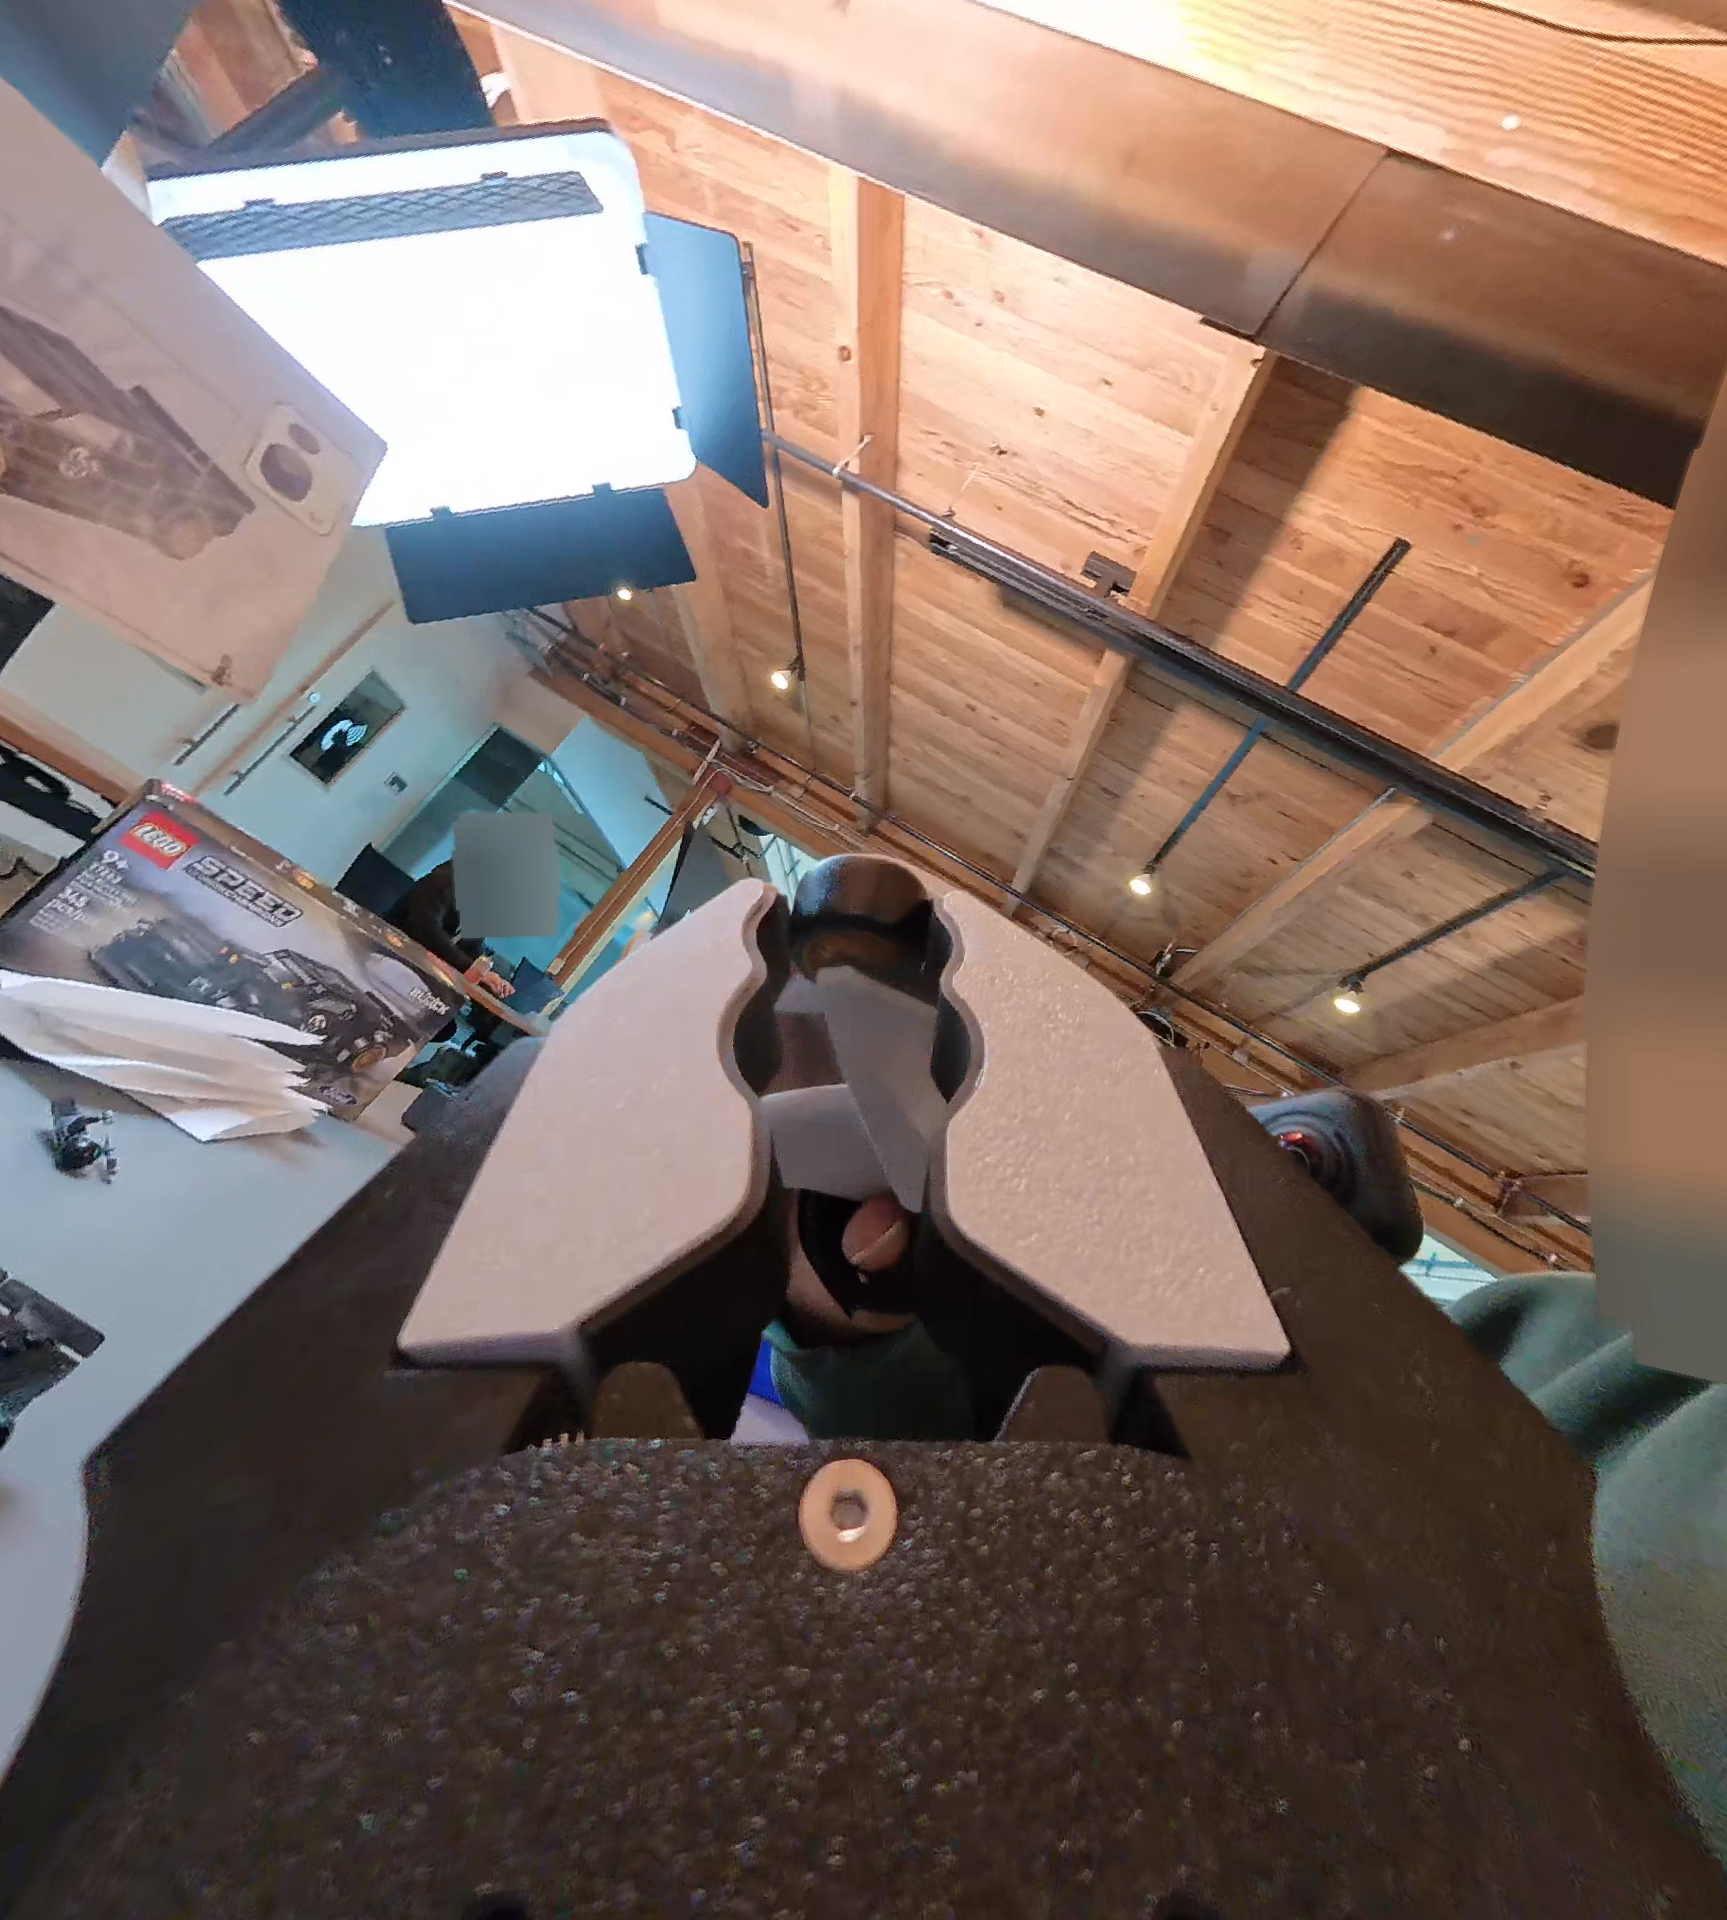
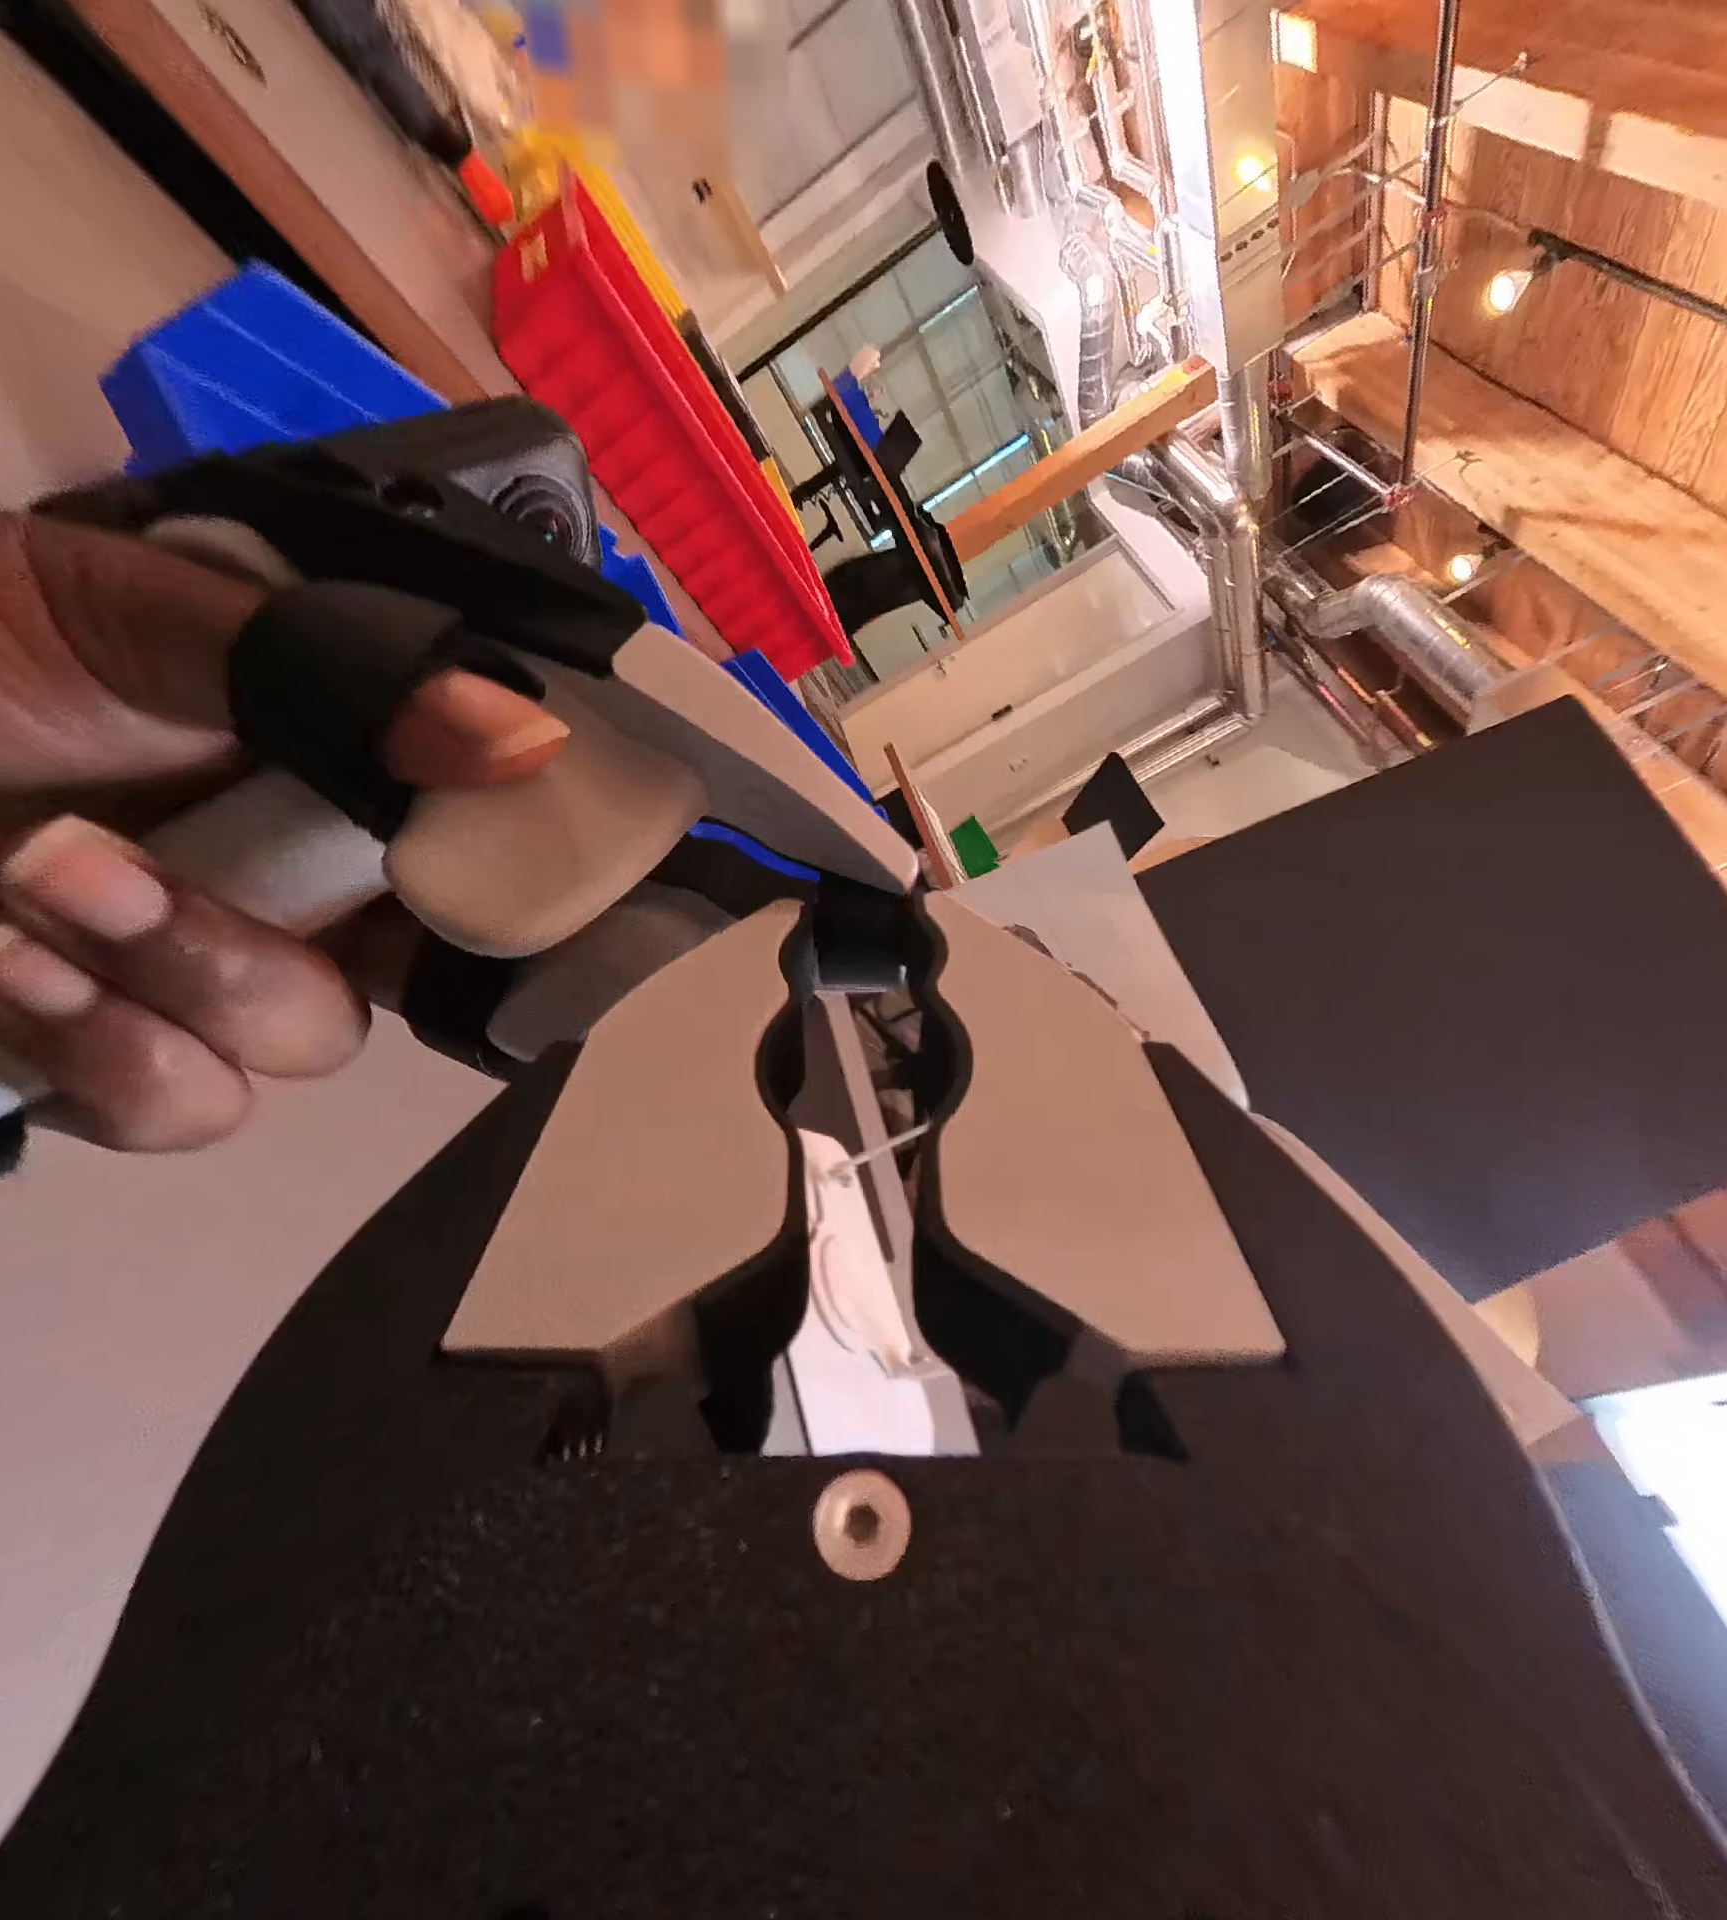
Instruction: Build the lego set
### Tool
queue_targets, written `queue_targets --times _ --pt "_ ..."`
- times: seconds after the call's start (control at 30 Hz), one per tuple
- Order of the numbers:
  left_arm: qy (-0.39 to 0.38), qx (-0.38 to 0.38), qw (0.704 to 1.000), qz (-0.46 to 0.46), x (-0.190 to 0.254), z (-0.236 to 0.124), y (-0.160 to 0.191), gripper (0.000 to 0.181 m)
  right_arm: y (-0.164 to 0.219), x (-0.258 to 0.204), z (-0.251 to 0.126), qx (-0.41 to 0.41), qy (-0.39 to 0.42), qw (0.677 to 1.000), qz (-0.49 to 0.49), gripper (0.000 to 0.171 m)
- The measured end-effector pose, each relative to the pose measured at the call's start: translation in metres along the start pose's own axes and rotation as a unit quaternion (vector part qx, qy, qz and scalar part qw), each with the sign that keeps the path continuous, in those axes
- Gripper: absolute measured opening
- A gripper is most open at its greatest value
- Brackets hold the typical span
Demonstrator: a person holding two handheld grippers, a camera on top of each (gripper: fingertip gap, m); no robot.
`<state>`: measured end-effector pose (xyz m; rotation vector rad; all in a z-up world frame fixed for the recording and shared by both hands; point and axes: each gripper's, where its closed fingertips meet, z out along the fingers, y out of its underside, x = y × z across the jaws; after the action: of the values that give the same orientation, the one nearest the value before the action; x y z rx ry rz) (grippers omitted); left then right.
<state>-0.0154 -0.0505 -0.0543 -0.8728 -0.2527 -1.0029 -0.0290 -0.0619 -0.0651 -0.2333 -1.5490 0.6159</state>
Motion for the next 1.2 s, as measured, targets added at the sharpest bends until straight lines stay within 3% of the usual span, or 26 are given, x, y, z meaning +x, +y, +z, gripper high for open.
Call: queue_targets --times 0.5,0.77,1.03,1.2 --pt "-0.062 -0.034 0.997 0.026 -0.015 -0.008 0.006 0.026 0.011 -0.01 0.004 -0.009 -0.015 0.999 0.051 0.016" --pt "-0.052 -0.066 0.996 0.01 -0.013 -0.009 0.011 0.026 0.011 -0.014 -0.001 -0.019 -0.064 0.995 0.078 0.015" --pt "-0.051 -0.163 0.985 -0.016 -0.016 -0.006 0.027 0.026 0.018 -0.018 -0.013 -0.025 -0.101 0.99 0.09 0.016" --pt "-0.046 -0.231 0.972 0.001 -0.013 -0.002 0.03 0.026 0.016 -0.013 -0.016 -0.009 -0.075 0.993 0.085 0.016"
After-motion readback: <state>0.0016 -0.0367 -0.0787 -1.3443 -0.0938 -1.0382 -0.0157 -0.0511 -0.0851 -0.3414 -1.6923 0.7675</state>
